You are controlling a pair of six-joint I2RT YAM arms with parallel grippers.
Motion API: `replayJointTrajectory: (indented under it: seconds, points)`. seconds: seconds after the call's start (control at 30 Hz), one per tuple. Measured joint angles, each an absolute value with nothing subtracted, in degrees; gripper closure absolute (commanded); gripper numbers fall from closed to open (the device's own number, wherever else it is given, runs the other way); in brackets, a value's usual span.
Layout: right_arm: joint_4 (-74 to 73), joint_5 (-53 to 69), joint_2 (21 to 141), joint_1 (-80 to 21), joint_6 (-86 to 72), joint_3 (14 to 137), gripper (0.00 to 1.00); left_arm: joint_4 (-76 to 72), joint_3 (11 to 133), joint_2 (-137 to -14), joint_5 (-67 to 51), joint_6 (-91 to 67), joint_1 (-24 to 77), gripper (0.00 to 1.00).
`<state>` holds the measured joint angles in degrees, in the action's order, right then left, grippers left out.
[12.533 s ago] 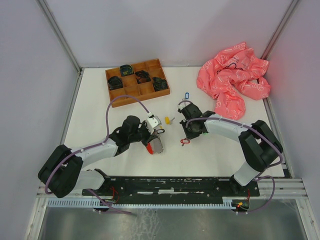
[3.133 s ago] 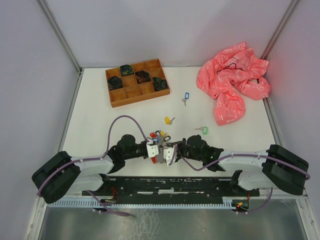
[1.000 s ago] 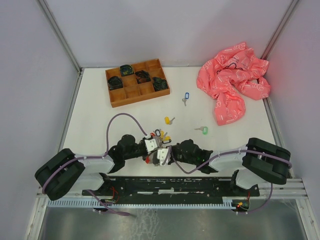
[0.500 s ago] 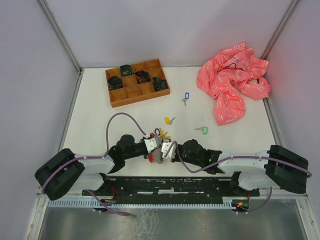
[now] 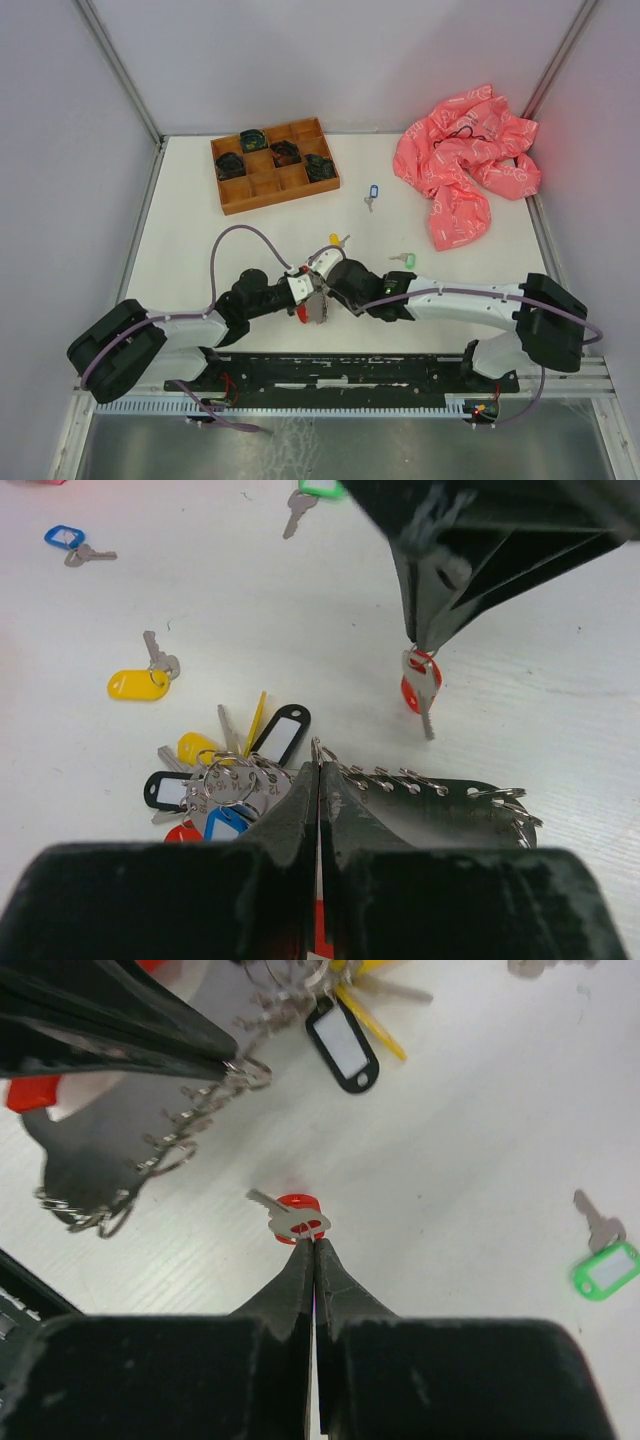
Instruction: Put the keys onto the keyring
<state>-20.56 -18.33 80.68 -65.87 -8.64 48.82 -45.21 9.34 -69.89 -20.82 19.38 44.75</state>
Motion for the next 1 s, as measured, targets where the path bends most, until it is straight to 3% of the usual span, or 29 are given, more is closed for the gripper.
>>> replayJointTrajectory:
  seconds: [0.23, 0.53, 1.0]
  points:
    - [-29.1, -19.27, 87.9, -60.97, -13.26, 52.8, 0.99, -45.58, 9.34, -69.54, -19.86, 19.35, 44.75, 0.97]
    - [-29.67, -19.11, 94.52, -54.22, -13.63, 57.76, 0.99, -45.58, 9.34, -69.54, -19.68, 19.35, 44.75, 0.97]
    - [-47.44, -13.58, 89.45, -53.49, -15.57, 61.54, 0.99, -45.58, 9.37, -69.36, -19.57, 19.38, 44.75, 0.97]
